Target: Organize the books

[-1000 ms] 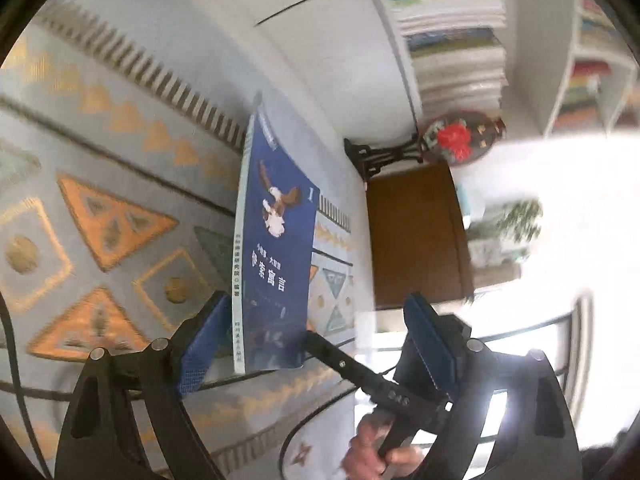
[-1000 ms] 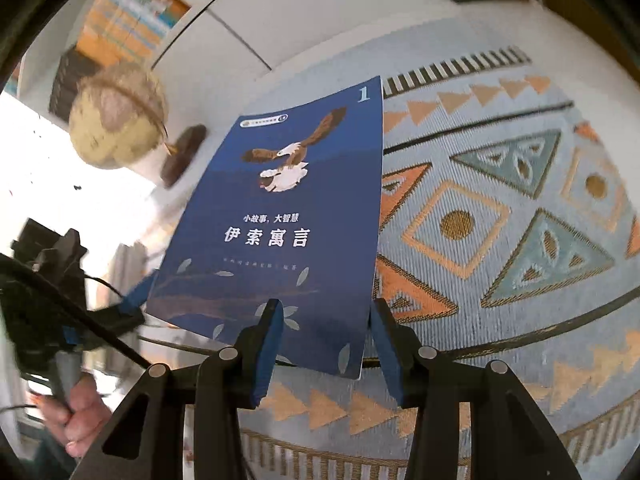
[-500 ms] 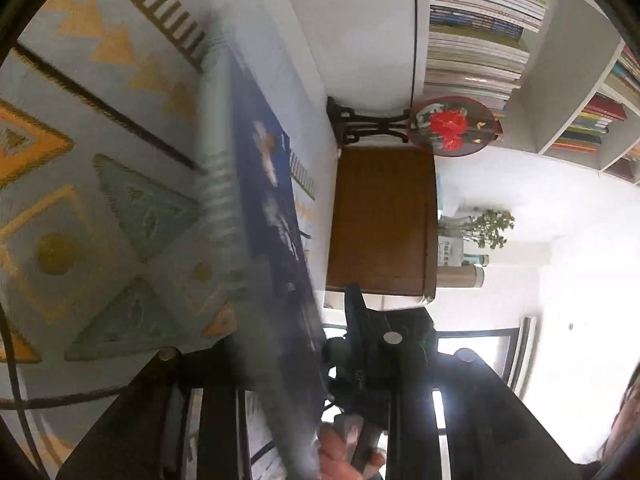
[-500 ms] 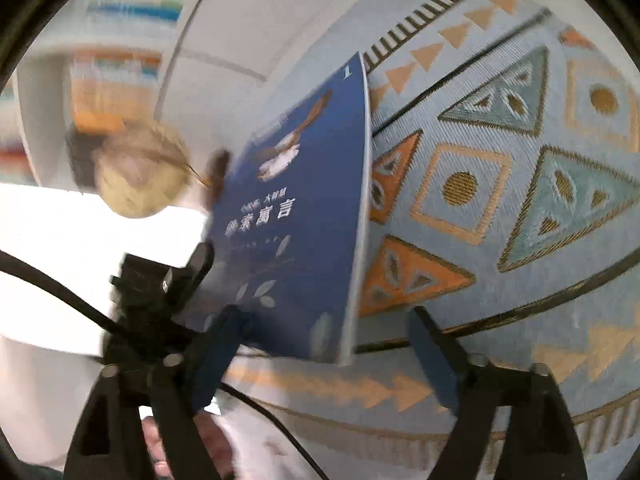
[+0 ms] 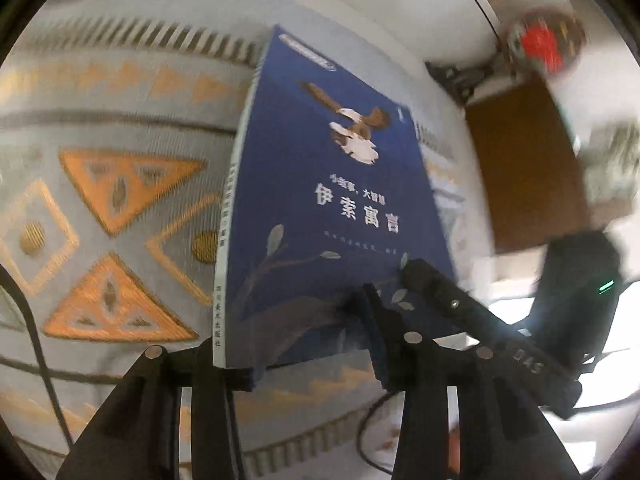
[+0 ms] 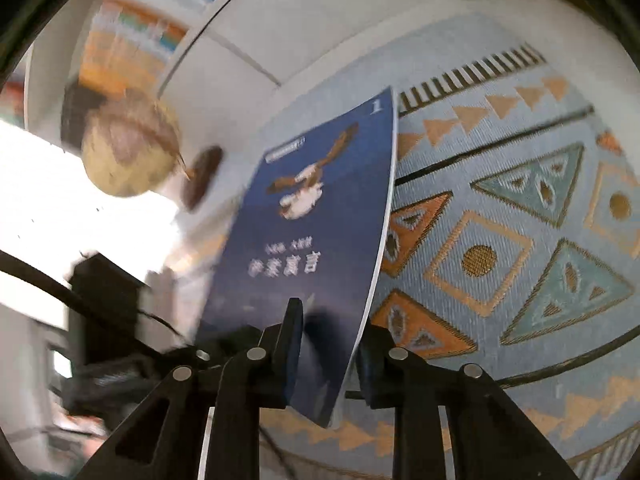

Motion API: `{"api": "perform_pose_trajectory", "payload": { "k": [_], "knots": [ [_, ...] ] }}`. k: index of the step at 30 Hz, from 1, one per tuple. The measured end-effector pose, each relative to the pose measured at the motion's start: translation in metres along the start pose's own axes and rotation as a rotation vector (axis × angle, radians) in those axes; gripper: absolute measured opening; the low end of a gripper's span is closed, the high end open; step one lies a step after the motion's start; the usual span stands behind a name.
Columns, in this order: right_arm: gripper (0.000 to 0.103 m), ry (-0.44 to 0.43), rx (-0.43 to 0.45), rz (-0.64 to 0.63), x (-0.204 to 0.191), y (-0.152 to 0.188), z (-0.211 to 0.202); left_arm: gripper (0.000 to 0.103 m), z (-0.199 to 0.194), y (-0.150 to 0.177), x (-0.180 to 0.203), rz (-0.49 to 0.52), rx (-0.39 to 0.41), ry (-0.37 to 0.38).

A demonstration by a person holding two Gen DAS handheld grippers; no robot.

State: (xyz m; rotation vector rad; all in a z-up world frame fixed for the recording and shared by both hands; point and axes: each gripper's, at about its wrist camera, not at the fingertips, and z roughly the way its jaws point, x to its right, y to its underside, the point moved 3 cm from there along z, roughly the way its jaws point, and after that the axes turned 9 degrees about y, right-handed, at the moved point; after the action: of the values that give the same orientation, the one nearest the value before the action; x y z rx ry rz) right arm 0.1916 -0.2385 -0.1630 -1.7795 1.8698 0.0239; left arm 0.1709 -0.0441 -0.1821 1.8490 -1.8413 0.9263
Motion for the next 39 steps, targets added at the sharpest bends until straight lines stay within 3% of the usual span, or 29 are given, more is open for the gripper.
{"api": "perform_pose_trajectory", "payload": {
  "k": [3,5,12,21,28,35,39],
  "knots": [
    [0.023,0.104,0.027,-0.129,-0.013,0.006,-0.001,0.039,0.001,0.008,0.017,0.171,0.006,-0.129],
    [0.023,0.159,0.046,-0.215,-0.021,0.010,-0.003,0.040,0.001,0.010,0.027,0.232,0.012,-0.172],
    [0.023,0.181,0.050,-0.357,-0.033,0.036,-0.018,0.039,-0.011,0.028,0.054,0.438,0.035,-0.286],
    [0.023,0.187,0.097,-0.423,-0.081,0.071,-0.037,0.040,-0.056,0.056,0.054,0.517,0.091,-0.300],
    [0.023,0.161,0.128,-0.409,-0.135,0.092,-0.054,0.040,-0.116,0.075,0.042,0.529,0.162,-0.275],
    [0.023,0.105,0.209,-0.468,-0.226,0.108,-0.070,0.040,-0.208,0.083,0.014,0.512,0.301,-0.308],
    [0.023,0.029,0.241,-0.504,-0.285,0.108,-0.067,0.040,-0.260,0.086,-0.013,0.465,0.390,-0.346]
  ]
}}
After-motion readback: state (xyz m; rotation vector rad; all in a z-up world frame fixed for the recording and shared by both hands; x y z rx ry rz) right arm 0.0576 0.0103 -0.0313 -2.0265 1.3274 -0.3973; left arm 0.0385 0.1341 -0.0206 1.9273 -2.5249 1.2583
